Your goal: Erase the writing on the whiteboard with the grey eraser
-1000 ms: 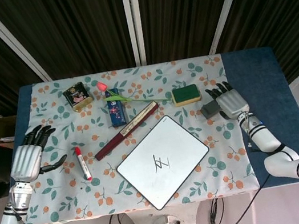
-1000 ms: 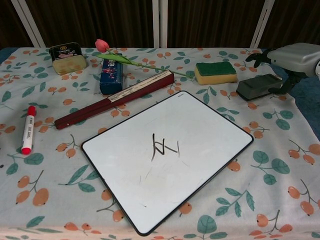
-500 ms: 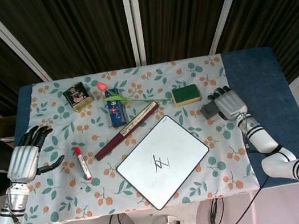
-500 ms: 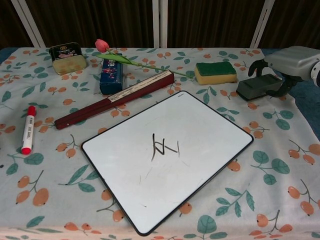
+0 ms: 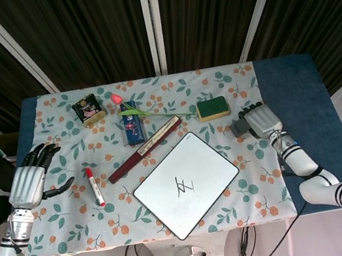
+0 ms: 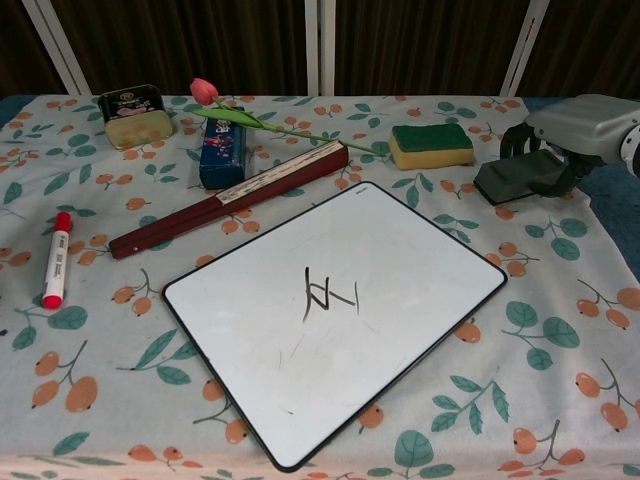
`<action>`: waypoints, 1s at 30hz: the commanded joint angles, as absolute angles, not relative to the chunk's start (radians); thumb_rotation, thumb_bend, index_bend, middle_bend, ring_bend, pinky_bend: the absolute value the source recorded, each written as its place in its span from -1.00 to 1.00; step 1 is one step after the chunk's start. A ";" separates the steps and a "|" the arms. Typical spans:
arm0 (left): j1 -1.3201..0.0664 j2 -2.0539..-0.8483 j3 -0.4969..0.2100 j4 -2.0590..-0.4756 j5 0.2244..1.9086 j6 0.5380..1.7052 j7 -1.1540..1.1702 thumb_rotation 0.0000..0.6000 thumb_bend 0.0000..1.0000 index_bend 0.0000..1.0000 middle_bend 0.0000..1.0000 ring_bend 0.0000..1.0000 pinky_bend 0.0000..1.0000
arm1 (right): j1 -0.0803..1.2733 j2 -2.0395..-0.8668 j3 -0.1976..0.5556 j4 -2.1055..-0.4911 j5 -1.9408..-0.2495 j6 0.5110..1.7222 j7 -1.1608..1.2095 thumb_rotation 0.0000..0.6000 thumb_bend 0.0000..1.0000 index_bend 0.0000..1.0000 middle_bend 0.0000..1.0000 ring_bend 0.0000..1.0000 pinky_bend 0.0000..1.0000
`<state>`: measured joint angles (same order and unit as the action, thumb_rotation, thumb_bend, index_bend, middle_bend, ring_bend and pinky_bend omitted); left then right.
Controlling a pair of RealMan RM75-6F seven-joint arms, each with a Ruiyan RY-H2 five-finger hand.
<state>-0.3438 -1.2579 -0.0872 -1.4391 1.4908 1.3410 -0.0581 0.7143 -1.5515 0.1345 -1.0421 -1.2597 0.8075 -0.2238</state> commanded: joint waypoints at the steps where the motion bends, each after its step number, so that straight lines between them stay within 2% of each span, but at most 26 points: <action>1: -0.344 -1.260 -0.087 -1.438 1.491 1.340 -0.058 -0.57 -0.68 -0.68 -0.73 -0.84 -0.64 | 0.710 -1.547 0.133 -1.047 -1.278 0.833 -0.207 1.00 -0.36 0.01 -0.09 -0.32 -0.33; 7: -0.343 -1.258 -0.089 -1.440 1.495 1.348 -0.061 -0.56 -0.68 -0.68 -0.73 -0.83 -0.64 | 0.698 -1.505 0.132 -1.119 -1.363 0.934 -0.142 1.00 -0.32 0.23 0.07 -0.16 -0.15; 13: -0.338 -1.255 -0.090 -1.439 1.493 1.355 -0.071 -0.57 -0.68 -0.68 -0.73 -0.84 -0.64 | 0.696 -1.420 0.096 -1.317 -1.481 0.998 -0.092 1.00 -0.32 0.35 0.17 -0.06 -0.02; 21: -0.329 -1.254 -0.090 -1.429 1.490 1.363 -0.091 -0.56 -0.68 -0.68 -0.74 -0.83 -0.64 | 0.711 -1.384 -0.001 -1.534 -1.572 0.933 -0.204 1.00 -0.31 0.41 0.23 -0.03 0.01; 30: -0.320 -1.245 -0.092 -1.408 1.485 1.367 -0.123 -0.56 -0.68 -0.68 -0.73 -0.84 -0.64 | 0.736 -1.442 -0.018 -1.604 -1.572 0.869 -0.366 1.00 -0.30 0.42 0.23 -0.04 0.01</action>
